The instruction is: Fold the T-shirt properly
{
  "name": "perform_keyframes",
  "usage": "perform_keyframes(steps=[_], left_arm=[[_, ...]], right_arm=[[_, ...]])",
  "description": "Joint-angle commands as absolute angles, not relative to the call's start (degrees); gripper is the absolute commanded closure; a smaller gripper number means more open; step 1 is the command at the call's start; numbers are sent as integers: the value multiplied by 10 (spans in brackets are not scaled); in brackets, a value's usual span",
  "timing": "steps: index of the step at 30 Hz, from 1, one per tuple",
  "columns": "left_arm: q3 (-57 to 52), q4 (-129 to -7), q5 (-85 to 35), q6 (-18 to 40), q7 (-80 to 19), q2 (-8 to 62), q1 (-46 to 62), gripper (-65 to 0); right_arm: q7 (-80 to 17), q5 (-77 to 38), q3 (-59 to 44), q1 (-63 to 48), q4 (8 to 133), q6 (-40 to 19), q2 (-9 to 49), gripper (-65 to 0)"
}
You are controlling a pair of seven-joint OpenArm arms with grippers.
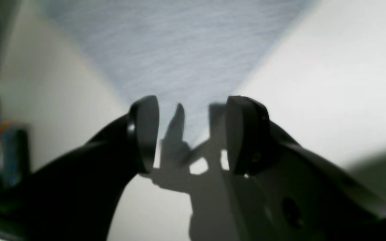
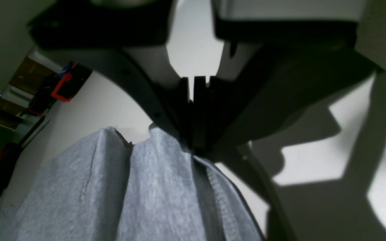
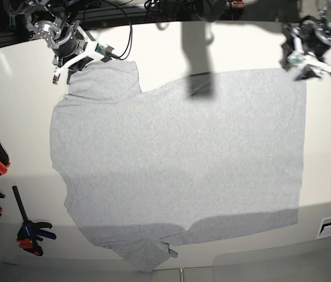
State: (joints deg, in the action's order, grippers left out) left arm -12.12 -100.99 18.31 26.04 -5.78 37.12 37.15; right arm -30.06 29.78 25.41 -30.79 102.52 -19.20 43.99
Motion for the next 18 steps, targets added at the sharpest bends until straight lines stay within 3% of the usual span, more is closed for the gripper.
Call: perform_keyframes(steps=[1,4,18], left_arm=[[-111,-1015,193,236,-74,382,368,-294],[-80,-1015,206,214,-128,398,362,-294],[-37,-947,178,229,-171,429,333,-294]], right_arm=[[-348,248,264,-324,998,-259,444,0],[-351,249,264,-324,998,-259,444,0],[-349,249,264,-324,998,-255,444,0]])
